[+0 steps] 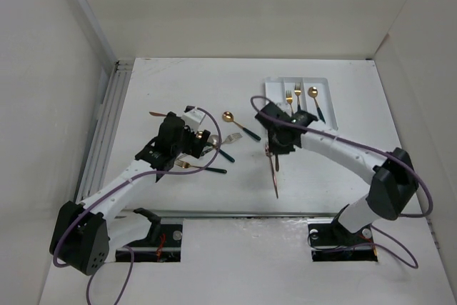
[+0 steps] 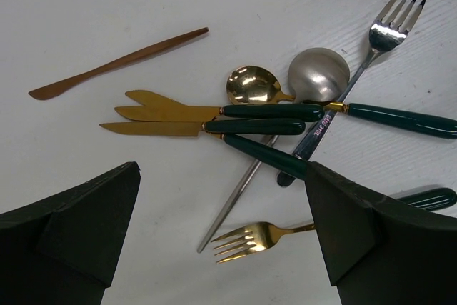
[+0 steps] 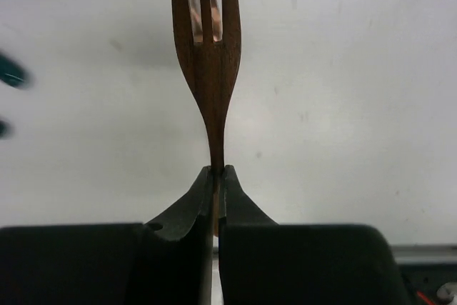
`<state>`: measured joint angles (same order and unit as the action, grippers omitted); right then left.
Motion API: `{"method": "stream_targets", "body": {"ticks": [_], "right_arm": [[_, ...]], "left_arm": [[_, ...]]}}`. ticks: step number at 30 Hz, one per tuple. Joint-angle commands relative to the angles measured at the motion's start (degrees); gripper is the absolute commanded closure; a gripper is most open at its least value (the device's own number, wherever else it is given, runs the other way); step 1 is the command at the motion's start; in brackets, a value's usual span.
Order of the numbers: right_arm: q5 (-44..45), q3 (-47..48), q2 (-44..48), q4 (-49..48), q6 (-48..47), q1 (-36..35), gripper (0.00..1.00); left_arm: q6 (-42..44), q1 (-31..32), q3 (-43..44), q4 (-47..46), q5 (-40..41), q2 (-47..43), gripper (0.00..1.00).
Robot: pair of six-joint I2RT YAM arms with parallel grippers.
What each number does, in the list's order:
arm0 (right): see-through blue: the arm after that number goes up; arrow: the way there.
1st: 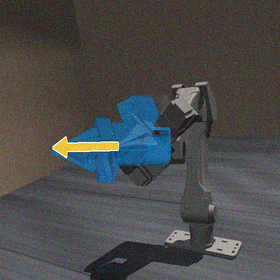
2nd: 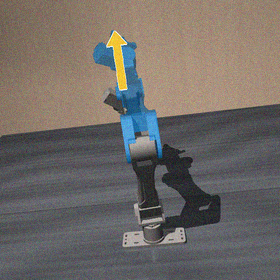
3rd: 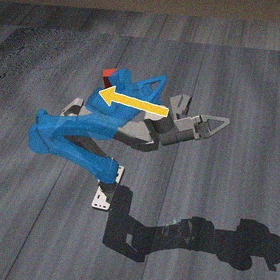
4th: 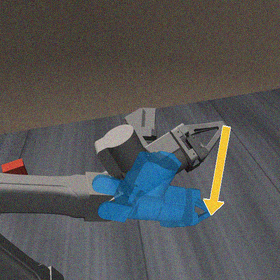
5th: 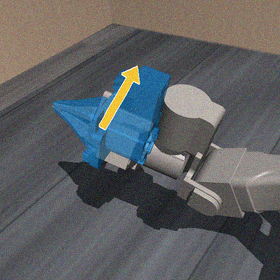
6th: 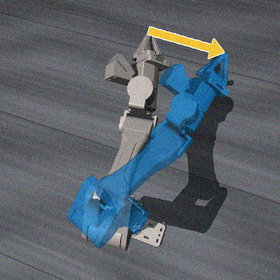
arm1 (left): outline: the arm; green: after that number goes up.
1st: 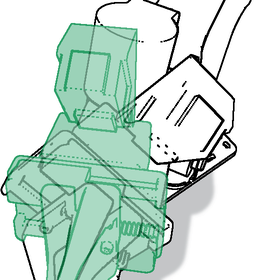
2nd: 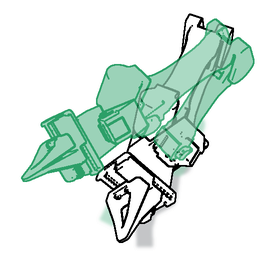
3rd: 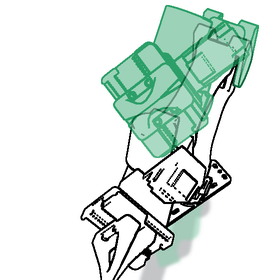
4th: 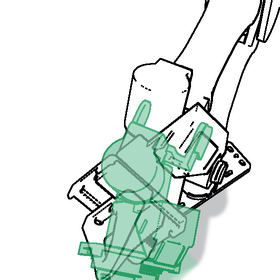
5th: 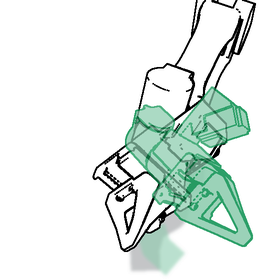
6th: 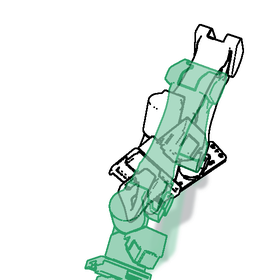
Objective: Sort the eating utensils into containers
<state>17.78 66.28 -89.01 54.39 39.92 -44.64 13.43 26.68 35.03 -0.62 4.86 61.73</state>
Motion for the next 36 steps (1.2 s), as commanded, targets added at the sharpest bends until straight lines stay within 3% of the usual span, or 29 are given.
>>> {"method": "stream_targets", "body": {"ticks": [1, 6, 10, 20, 21, 22, 23, 26, 30, 33, 36], "right_arm": [[5.4, 10.1, 2.8, 0.5, -6.7, 4.2, 1.00], [8.6, 23.9, -7.1, -1.7, -16.4, 15.3, 1.00], [9.8, 32.1, -15.9, -2.6, -21.7, 20.4, 1.00], [5.6, 37.7, -29.0, -7.2, -28.5, 26.8, 1.00], [5.6, 37.7, -30.0, -7.2, -28.5, 26.8, 0.78], [5.6, 37.7, -30.0, -7.2, -28.5, 26.8, 0.77], [5.6, 37.7, -30.7, -6.6, -28.0, 26.8, 0.56], [5.6, 37.7, -29.8, -6.6, -27.4, 26.8, 0.46], [5.6, 37.0, -25.1, -5.3, -25.7, 26.8, 0.41], [4.5, 31.7, -18.1, -5.2, -21.7, 24.4, 0.37], [0.4, 20.1, -11.1, -7.4, -16.8, 18.5, 0.28]], "left_arm": [[-0.1, 0.4, -0.1, -1.7, 0.5, -1.1, 0.00], [-0.1, 0.9, -0.1, -1.7, 0.5, -1.1, 0.00], [-0.1, 0.9, -0.1, -1.1, 1.0, -1.1, 0.00], [-0.1, 0.3, -0.7, -1.1, 3.0, -1.1, 0.00], [-0.1, 0.3, -0.7, -1.1, 3.0, -1.1, 0.00], [-0.1, 0.3, -0.7, -1.1, 3.0, -1.1, 0.00], [-0.1, 0.3, -0.1, -1.1, 2.4, -0.6, 0.00], [-0.1, 0.3, -0.1, -1.1, 2.4, 0.0, 0.00], [-0.1, 0.3, -0.1, -1.1, 2.4, 0.0, 0.00], [-0.1, 0.3, -0.1, -1.7, 2.4, 0.0, 0.00], [-0.6, 0.3, -0.7, -1.7, 2.4, -0.6, 0.00]]}}
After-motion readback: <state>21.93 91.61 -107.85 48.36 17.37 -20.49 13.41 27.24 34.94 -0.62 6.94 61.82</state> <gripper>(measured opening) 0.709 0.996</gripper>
